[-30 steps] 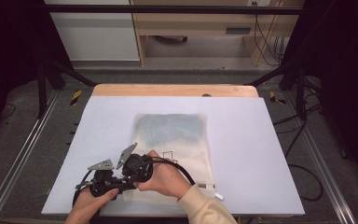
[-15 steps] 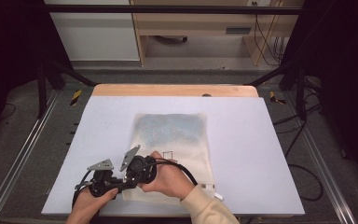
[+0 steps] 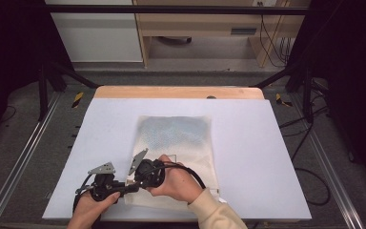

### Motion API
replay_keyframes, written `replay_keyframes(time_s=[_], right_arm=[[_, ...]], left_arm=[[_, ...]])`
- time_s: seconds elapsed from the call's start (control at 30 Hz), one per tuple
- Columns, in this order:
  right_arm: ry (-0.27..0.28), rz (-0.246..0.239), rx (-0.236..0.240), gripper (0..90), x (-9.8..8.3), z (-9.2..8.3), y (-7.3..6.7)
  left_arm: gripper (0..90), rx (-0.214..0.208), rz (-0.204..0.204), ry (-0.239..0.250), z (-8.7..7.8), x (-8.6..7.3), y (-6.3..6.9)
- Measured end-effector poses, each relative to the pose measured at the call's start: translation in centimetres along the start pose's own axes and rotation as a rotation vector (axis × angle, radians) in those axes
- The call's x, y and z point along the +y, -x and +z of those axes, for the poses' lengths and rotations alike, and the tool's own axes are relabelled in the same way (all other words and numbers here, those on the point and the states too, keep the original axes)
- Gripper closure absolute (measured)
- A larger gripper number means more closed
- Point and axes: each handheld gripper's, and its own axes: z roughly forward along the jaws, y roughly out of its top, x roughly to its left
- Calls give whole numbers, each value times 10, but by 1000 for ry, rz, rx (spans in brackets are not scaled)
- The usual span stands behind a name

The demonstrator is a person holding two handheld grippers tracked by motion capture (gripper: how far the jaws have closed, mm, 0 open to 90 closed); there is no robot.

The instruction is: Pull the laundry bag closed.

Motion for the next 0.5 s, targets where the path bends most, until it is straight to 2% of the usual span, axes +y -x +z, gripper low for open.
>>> replay_keyframes(time_s=[0.5], right_arm=[[-22,35,-3,823,-21,-4,6]], left_arm=[[852,-2,17,-8,1,0,3]])
